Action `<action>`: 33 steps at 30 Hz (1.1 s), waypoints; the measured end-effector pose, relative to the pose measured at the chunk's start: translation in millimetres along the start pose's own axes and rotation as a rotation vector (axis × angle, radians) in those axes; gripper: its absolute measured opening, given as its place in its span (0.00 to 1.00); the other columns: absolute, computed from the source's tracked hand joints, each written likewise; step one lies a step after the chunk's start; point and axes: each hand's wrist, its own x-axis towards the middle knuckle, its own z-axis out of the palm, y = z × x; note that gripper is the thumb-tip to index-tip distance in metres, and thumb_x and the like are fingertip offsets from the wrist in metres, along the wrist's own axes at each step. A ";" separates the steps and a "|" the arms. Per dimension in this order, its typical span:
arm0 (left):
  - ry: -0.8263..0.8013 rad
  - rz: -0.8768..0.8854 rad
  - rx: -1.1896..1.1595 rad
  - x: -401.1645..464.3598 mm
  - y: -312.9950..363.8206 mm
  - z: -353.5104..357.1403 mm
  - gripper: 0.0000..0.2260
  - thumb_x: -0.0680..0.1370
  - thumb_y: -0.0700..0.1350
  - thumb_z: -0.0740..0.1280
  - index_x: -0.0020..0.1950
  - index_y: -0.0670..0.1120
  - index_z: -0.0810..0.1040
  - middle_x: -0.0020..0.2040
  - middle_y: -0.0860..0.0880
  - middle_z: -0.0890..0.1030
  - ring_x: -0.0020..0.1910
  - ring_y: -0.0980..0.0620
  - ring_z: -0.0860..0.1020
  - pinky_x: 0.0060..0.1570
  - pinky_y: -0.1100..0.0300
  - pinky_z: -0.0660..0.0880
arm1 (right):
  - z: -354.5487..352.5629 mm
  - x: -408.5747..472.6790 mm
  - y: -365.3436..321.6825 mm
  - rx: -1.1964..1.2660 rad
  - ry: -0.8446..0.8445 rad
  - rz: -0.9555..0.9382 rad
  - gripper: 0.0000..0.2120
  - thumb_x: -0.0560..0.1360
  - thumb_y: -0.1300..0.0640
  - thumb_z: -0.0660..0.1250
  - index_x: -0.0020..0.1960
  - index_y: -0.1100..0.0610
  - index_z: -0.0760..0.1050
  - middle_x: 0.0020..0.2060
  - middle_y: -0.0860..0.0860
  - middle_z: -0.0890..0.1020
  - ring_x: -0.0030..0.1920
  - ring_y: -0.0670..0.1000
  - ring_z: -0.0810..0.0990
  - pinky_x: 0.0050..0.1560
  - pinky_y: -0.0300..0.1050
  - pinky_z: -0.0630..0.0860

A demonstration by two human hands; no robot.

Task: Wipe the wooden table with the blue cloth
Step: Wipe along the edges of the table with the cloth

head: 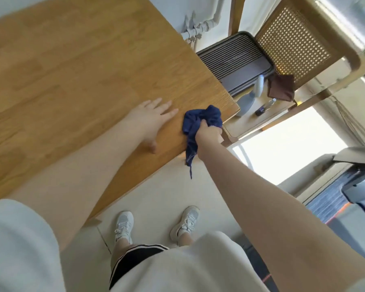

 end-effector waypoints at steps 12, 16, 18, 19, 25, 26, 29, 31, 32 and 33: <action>-0.081 -0.035 -0.064 1.5 11.1 -3.5 0.47 0.69 0.60 0.69 0.77 0.54 0.42 0.77 0.53 0.39 0.76 0.49 0.47 0.68 0.52 0.64 | -21.2 -12.7 13.1 -0.023 -0.200 0.047 0.20 0.79 0.54 0.59 0.69 0.55 0.59 0.56 0.55 0.74 0.54 0.56 0.74 0.50 0.47 0.70; 0.091 -0.003 -0.154 14.3 3.4 -16.2 0.29 0.73 0.62 0.63 0.71 0.52 0.67 0.72 0.50 0.64 0.66 0.46 0.67 0.61 0.53 0.70 | -24.8 21.2 -20.1 0.003 -0.093 0.062 0.19 0.80 0.53 0.58 0.69 0.56 0.62 0.44 0.50 0.73 0.48 0.53 0.75 0.54 0.46 0.69; 0.170 0.040 -0.141 22.3 2.4 -22.2 0.23 0.74 0.60 0.62 0.63 0.49 0.76 0.62 0.49 0.73 0.59 0.47 0.71 0.61 0.52 0.69 | -38.8 46.2 -49.4 0.048 0.029 0.003 0.18 0.79 0.52 0.59 0.67 0.54 0.65 0.50 0.53 0.75 0.58 0.56 0.75 0.61 0.48 0.69; 0.192 0.066 -0.105 28.7 2.8 -27.1 0.22 0.74 0.60 0.61 0.61 0.48 0.77 0.59 0.48 0.75 0.57 0.47 0.71 0.64 0.52 0.66 | -46.8 60.6 -58.9 -0.018 0.019 -0.074 0.17 0.78 0.52 0.60 0.65 0.54 0.67 0.51 0.54 0.76 0.59 0.59 0.75 0.62 0.51 0.71; 0.313 0.046 -0.076 70.4 3.3 -70.9 0.28 0.74 0.60 0.63 0.69 0.46 0.69 0.69 0.45 0.69 0.66 0.45 0.68 0.66 0.50 0.65 | -78.9 87.0 -83.0 -0.713 -0.330 -0.302 0.13 0.78 0.55 0.60 0.61 0.55 0.67 0.46 0.54 0.75 0.48 0.54 0.75 0.48 0.45 0.68; 0.283 0.002 -0.037 79.2 2.3 -77.4 0.34 0.72 0.62 0.64 0.72 0.46 0.64 0.72 0.44 0.64 0.69 0.45 0.65 0.67 0.49 0.63 | -78.6 87.0 -89.2 -0.744 -0.375 -0.312 0.12 0.77 0.56 0.60 0.61 0.54 0.67 0.47 0.54 0.76 0.48 0.54 0.75 0.49 0.44 0.69; 0.106 -0.086 0.117 103.5 0.0 -85.9 0.52 0.64 0.73 0.63 0.77 0.46 0.47 0.77 0.43 0.47 0.75 0.43 0.52 0.72 0.46 0.52 | -56.4 106.3 -116.2 -0.743 -0.549 -0.337 0.15 0.78 0.57 0.61 0.64 0.56 0.67 0.56 0.56 0.77 0.57 0.55 0.76 0.54 0.44 0.70; 0.068 -0.132 0.077 117.5 -1.8 -83.7 0.56 0.62 0.76 0.61 0.77 0.45 0.43 0.77 0.42 0.44 0.76 0.44 0.49 0.73 0.46 0.50 | -28.7 122.3 -136.1 -0.789 -0.624 -0.416 0.15 0.78 0.56 0.61 0.64 0.57 0.68 0.55 0.55 0.77 0.55 0.52 0.76 0.51 0.40 0.70; 0.080 -0.144 0.032 119.8 -1.5 -81.5 0.56 0.62 0.76 0.60 0.77 0.45 0.43 0.77 0.41 0.44 0.76 0.43 0.49 0.73 0.46 0.51 | -20.2 121.7 -141.2 -0.798 -0.637 -0.467 0.14 0.78 0.56 0.62 0.63 0.56 0.70 0.51 0.53 0.78 0.51 0.50 0.77 0.47 0.37 0.70; 0.090 -0.156 -0.007 123.6 -0.3 -81.5 0.57 0.62 0.76 0.60 0.77 0.44 0.43 0.77 0.41 0.44 0.76 0.43 0.50 0.73 0.47 0.52 | -15.2 124.9 -144.4 -0.802 -0.651 -0.506 0.13 0.77 0.55 0.62 0.60 0.56 0.71 0.49 0.51 0.78 0.48 0.48 0.76 0.42 0.33 0.69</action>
